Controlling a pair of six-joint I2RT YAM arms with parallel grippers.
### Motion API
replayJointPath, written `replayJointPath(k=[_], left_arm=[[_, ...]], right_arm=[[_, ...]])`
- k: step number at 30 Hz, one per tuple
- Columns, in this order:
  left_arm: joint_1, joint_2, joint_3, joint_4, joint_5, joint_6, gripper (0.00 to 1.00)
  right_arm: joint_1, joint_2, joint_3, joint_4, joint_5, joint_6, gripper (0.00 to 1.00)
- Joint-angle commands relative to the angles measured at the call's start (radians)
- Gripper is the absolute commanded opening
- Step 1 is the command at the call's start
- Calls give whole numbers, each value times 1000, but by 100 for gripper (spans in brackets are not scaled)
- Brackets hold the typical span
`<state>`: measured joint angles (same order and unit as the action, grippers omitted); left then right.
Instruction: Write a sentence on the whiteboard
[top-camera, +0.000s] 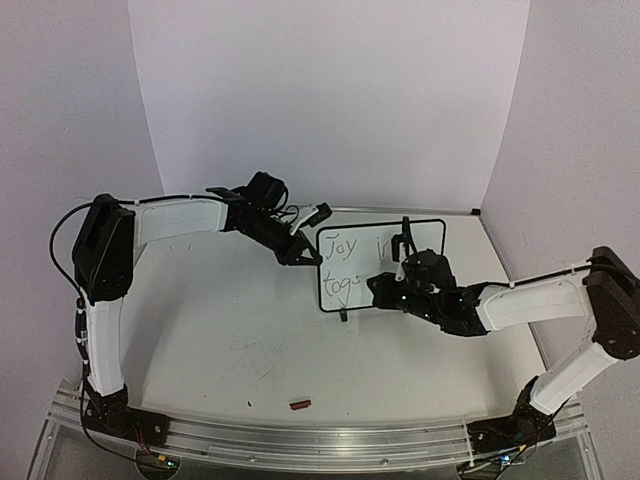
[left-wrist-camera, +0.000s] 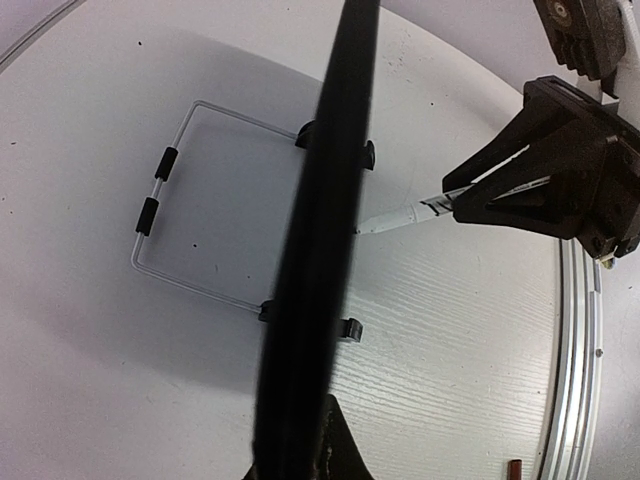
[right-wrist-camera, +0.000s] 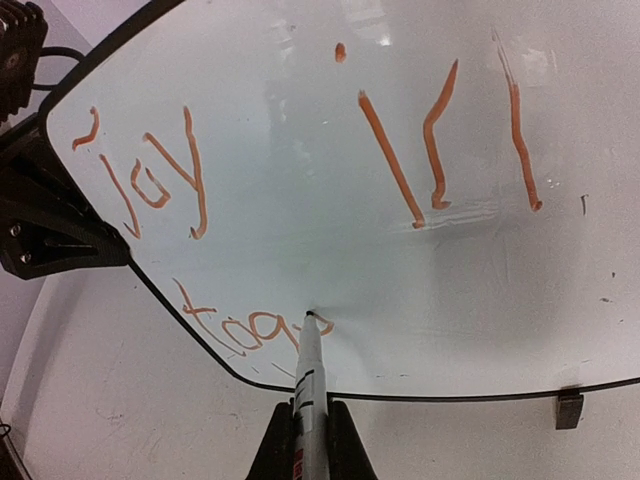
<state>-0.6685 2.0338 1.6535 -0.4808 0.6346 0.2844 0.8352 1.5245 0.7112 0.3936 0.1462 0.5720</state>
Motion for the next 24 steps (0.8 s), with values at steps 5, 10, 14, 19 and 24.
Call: replayJointPath(k=[5, 10, 14, 19, 24], left_arm=[[4, -27, -17, -42, -47, 24, 0], [4, -27, -17, -43, -48, 25, 0], [4, -27, -17, -43, -49, 25, 0], [4, -29, -18, -43, -49, 25, 0], [4, -30, -18, -44, -49, 25, 0]], right_arm=[[-5, 47, 36, 33, -19, -5, 0], [-4, 59, 23, 33, -22, 9, 0], [-5, 67, 7, 33, -22, 21, 0], [-4, 74, -5, 30, -14, 31, 0], [-5, 75, -5, 20, -3, 33, 0]])
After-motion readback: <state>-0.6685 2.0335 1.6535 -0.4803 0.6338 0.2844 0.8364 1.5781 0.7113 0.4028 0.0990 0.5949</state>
